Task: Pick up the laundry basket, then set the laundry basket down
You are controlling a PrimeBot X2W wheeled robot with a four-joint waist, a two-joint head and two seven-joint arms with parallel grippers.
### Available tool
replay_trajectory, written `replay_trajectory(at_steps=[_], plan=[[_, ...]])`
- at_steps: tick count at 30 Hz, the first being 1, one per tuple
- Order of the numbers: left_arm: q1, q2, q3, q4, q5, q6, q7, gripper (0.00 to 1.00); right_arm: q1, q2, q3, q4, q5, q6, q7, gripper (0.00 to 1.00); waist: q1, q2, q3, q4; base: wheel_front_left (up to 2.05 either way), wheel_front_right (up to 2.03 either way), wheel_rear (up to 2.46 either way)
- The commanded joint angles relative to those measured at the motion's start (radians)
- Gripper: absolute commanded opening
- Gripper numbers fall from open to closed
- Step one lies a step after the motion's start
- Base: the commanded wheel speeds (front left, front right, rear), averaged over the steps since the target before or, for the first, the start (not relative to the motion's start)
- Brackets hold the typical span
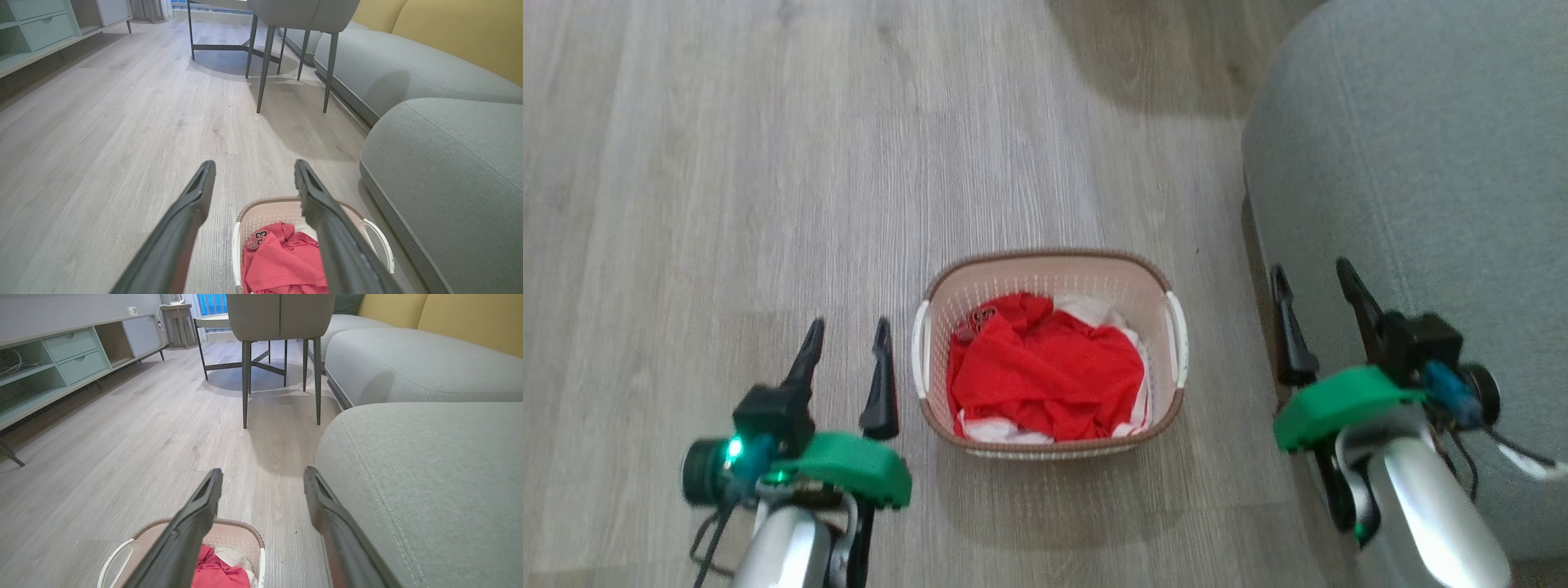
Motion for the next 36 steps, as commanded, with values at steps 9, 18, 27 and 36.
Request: replay_trajectory(at_steps=[9,18,27,36], plan=[[0.122,0.002,0.065,-0.114,0.021,0.028,-0.002,1.00,0.164,0.008,0.001,-0.171,-0.017,0.001,0.002,1.00,0.0001,-0.0001,-0.114,0.003,0.00,0.00,0.00],[0.210,0.001,0.088,-0.146,0.023,0.042,-0.002,1.00,0.262,0.008,-0.022,-0.227,-0.022,0.001,0.002,1.00,0.0001,-0.0001,-0.172,0.002,0.00,0.00,0.00],[0.232,0.001,0.107,-0.151,0.035,0.042,-0.002,1.00,0.276,0.008,-0.019,-0.228,-0.024,0.001,0.002,1.00,0.0001,-0.0001,-0.189,0.004,0.00,0.00,0.00],[0.241,0.001,0.110,-0.151,0.044,0.036,-0.002,1.00,0.279,0.008,-0.020,-0.219,-0.027,0.001,0.002,1.00,0.0001,-0.0001,-0.195,0.001,0.00,0.00,0.00]])
